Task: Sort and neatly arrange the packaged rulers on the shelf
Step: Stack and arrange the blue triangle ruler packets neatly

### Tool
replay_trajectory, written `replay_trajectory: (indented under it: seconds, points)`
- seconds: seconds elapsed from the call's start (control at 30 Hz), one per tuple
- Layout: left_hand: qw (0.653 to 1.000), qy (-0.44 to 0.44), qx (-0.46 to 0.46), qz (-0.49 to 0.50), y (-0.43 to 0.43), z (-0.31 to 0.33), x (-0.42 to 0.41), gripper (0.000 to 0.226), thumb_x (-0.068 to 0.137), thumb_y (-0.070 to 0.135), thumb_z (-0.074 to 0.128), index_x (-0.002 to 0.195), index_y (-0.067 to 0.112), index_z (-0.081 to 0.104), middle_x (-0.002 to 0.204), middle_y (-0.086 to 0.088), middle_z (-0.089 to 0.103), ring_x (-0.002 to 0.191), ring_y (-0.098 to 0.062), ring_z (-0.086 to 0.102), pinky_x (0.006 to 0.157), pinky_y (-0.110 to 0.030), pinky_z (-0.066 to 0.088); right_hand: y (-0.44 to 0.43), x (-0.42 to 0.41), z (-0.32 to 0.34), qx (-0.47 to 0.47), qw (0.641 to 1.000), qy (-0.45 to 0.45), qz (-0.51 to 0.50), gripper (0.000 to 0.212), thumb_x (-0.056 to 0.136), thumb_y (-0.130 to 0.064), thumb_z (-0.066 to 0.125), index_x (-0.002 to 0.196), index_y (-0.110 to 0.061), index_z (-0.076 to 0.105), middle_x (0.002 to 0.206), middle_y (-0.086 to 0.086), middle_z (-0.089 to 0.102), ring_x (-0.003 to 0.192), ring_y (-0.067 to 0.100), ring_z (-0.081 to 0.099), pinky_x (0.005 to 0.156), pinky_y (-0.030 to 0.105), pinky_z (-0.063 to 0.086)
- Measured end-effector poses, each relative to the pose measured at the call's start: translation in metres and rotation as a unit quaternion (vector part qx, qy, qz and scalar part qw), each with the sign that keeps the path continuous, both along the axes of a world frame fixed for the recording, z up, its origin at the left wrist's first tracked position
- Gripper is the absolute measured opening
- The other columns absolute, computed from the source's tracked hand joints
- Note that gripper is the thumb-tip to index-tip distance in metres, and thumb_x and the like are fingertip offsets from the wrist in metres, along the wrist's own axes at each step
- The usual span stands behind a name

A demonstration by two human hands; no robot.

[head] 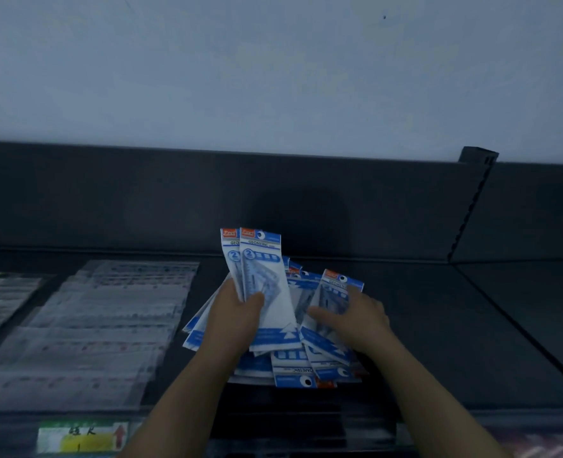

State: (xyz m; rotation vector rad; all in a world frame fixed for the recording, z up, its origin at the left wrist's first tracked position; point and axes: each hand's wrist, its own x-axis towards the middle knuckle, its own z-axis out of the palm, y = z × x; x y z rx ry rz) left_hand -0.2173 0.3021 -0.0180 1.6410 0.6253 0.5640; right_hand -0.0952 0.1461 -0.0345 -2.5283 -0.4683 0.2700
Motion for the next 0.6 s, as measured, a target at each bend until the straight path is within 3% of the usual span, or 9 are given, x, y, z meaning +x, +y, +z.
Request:
replay_trajectory:
  seconds: [0.07,0.13,0.2,0.27,0.37,0.47,0.53,0.6]
  points:
    - [1.000,0.007,-0.013,-0.011,0.000,-0.002,-0.001,0.018,0.096,0.015,0.053,0.112,0.023,0.052,0.104,0.001,0.062,0.095,-0.020,0.061,0.083,-0.036,0.049,0.006,-0.001,-0.006,-0.032,0.999,-0.011,0.032,0.098,0.060,-0.086,0.049,0.135,-0.023,0.041,0.140,0.000,0.044,0.131,0.025,0.038,0.109,0.044,0.032]
    - [0.999,0.013,-0.028,-0.013,0.001,-0.004,-0.001,0.019,0.096,0.015,0.053,0.114,0.021,0.054,0.107,-0.002,0.064,0.095,-0.021,0.063,0.083,-0.038,0.051,0.007,-0.003,-0.004,0.017,0.997,-0.003,0.073,0.082,0.075,-0.070,0.057,0.140,-0.024,0.039,0.139,-0.003,0.043,0.131,0.020,0.039,0.111,0.042,0.029]
    - [0.999,0.013,-0.039,-0.012,0.003,-0.005,-0.002,0.023,0.096,0.015,0.053,0.118,0.018,0.055,0.109,-0.005,0.065,0.096,-0.023,0.063,0.084,-0.039,0.052,0.004,-0.007,0.004,0.077,0.990,0.042,0.113,0.068,0.082,-0.049,0.066,0.140,-0.024,0.040,0.134,-0.009,0.044,0.120,0.012,0.044,0.105,0.029,0.034]
    - [0.999,0.005,-0.049,-0.007,0.005,-0.006,-0.003,0.025,0.096,0.014,0.052,0.121,0.017,0.055,0.110,-0.005,0.065,0.099,-0.024,0.063,0.087,-0.041,0.052,-0.001,-0.006,0.010,0.116,0.982,0.086,0.120,0.075,0.081,-0.040,0.072,0.144,-0.022,0.035,0.138,-0.011,0.037,0.120,0.007,0.039,0.098,0.020,0.033]
    - [0.998,-0.008,-0.062,0.007,0.009,-0.008,-0.005,0.023,0.096,0.015,0.052,0.119,0.017,0.056,0.110,-0.006,0.065,0.098,-0.024,0.064,0.091,-0.047,0.052,-0.006,-0.001,0.012,0.050,0.996,0.042,0.059,0.096,0.072,-0.053,0.074,0.148,-0.020,0.027,0.153,-0.001,0.022,0.140,0.020,0.020,0.110,0.033,0.026]
    - [0.998,-0.006,-0.068,0.008,0.012,-0.010,-0.004,0.023,0.097,0.016,0.052,0.119,0.017,0.055,0.109,-0.006,0.065,0.097,-0.024,0.064,0.089,-0.048,0.053,-0.003,0.001,0.008,0.033,0.998,0.040,0.035,0.092,0.065,-0.060,0.076,0.139,-0.020,0.040,0.141,0.000,0.041,0.130,0.021,0.036,0.104,0.035,0.038]
    - [0.998,0.000,-0.063,0.004,0.013,-0.011,-0.003,0.026,0.096,0.017,0.052,0.122,0.017,0.054,0.110,-0.005,0.065,0.098,-0.024,0.064,0.090,-0.049,0.053,-0.002,0.001,0.008,0.100,0.991,0.074,0.039,0.081,0.068,-0.045,0.081,0.135,-0.019,0.044,0.132,-0.006,0.048,0.116,0.014,0.048,0.093,0.029,0.044]
    - [0.998,0.002,-0.059,0.000,0.013,-0.012,-0.003,0.028,0.096,0.016,0.052,0.124,0.017,0.054,0.111,-0.004,0.065,0.099,-0.024,0.064,0.090,-0.047,0.052,-0.004,0.004,0.009,0.099,0.992,0.057,0.043,0.072,0.074,-0.030,0.080,0.136,-0.013,0.047,0.130,0.001,0.054,0.113,0.016,0.054,0.091,0.030,0.047]
